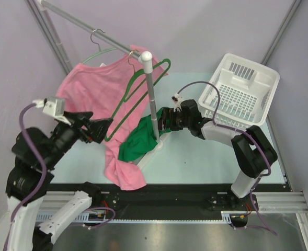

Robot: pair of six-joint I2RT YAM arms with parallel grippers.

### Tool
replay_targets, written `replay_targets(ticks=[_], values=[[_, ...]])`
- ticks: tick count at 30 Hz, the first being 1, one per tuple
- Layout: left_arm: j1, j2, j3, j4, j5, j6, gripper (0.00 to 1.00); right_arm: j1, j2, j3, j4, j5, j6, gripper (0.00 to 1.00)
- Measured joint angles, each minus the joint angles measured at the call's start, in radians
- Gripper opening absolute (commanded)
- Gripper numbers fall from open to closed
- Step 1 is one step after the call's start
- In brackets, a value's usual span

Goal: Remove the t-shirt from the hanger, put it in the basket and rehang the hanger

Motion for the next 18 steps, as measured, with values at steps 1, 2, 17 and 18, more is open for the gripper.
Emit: replay_targets(ticks=[1,2,17,18], values=[[0.000,-0.041,-0.019,0.003,-0.012,-0.014,1.00,0.005,0.024,0.000,0.002,0.003,-0.001,1.00],[0.000,-0.074,-0.036,0.005,-0.022,-0.029,1.00,0.005,0.049,0.001,0.002,0.003,0.000,0.98],[0.000,-0.143,-0.146,0.019,-0.051,-0.135,1.00,0.011,0.206,0.152,0.010,-0.015,0.079,0.00],[0.000,-0.144,-0.147,0.019,-0.051,-0.137,1.00,-0.006,0.194,0.153,0.005,-0.023,0.088,0.00]])
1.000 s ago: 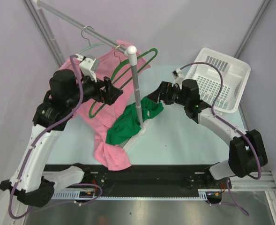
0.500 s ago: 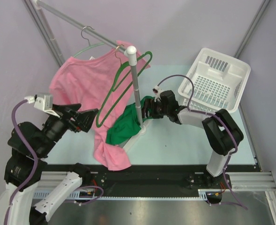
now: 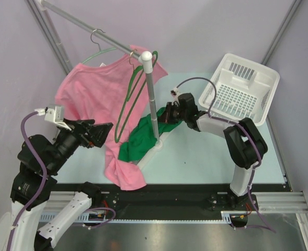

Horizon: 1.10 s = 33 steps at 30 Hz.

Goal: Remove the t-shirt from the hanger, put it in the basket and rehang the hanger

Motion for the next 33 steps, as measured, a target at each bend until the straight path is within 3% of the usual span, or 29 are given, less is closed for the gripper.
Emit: replay_targets(ticks=[9,14,22,33], values=[[0.000,-0.005,-0.005,-0.001,-0.018,0.001,1.00,-0.278,-0.341,0.004,-0.072,-0.066,0.066,0.00],[0.000,-0.005,-0.011,0.002,-0.018,0.000,1.00,-0.429,-0.457,0.121,-0.098,-0.154,0.143,0.00],[0.000,-0.006,-0.021,0.010,-0.017,0.000,1.00,-0.716,-0.429,0.542,-0.112,-0.220,0.319,0.00],[0.000,-0.009,-0.002,-0.040,-0.038,0.013,1.00,-0.908,-0.148,1.207,-0.033,-0.217,0.546,0.00]])
